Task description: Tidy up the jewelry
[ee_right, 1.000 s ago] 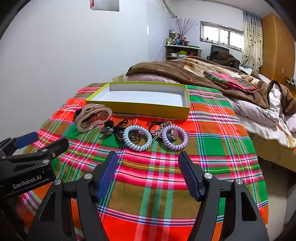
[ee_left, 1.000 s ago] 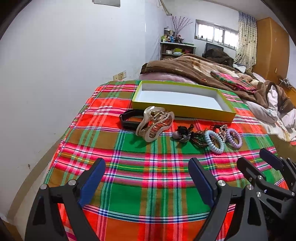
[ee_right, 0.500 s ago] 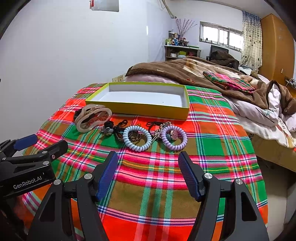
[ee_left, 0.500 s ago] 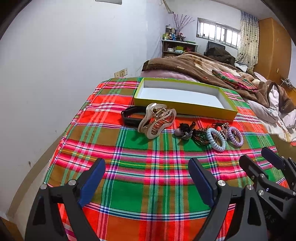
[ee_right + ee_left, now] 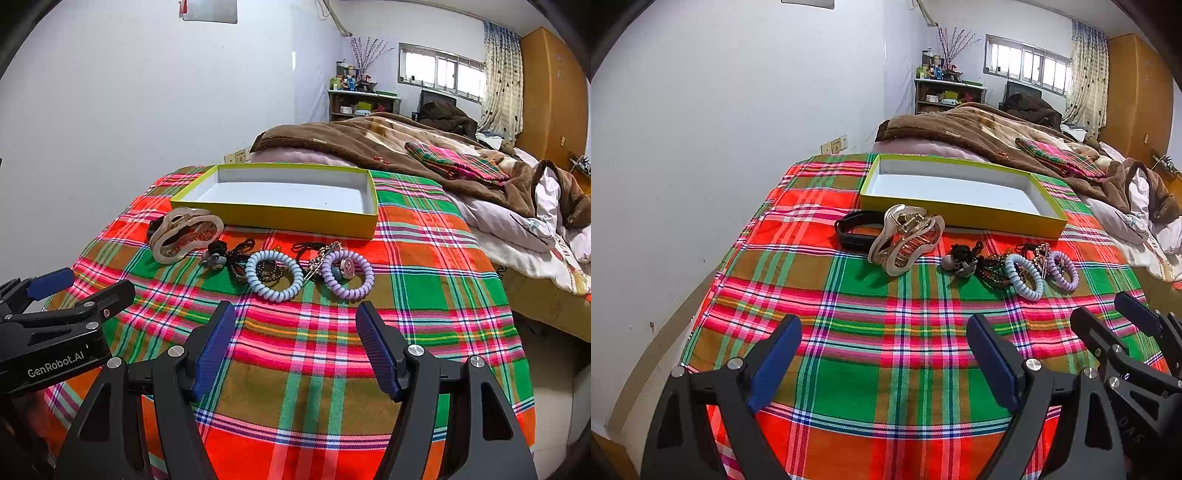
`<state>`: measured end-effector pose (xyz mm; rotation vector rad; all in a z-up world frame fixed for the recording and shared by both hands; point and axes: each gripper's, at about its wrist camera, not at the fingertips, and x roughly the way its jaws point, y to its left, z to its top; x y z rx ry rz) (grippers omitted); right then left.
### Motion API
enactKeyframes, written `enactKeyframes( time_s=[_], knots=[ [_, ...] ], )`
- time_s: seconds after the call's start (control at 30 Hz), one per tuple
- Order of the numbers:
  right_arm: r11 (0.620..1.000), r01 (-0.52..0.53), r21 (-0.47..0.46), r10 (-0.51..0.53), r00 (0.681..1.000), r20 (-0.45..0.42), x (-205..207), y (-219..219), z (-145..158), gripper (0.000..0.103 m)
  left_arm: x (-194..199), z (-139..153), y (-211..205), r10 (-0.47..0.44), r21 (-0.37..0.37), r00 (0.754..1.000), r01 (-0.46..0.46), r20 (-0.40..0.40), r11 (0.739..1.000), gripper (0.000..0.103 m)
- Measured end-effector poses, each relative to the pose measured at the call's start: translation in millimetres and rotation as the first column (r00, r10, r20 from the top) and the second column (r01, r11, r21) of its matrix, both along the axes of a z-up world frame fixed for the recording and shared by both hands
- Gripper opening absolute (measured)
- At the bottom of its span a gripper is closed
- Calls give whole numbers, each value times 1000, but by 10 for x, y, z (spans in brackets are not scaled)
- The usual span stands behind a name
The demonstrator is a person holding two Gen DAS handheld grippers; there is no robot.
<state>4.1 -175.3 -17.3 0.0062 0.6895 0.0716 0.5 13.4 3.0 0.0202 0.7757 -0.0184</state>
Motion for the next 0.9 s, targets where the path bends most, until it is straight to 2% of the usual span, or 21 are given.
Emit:
enactKeyframes(
  time_s=[0.9],
  knots=[
    [1000,1,0,-1,1000,-9,44,-8,-8,68,37,-12,-5,3,14,1000,-3,-11,1000,92]
  ],
)
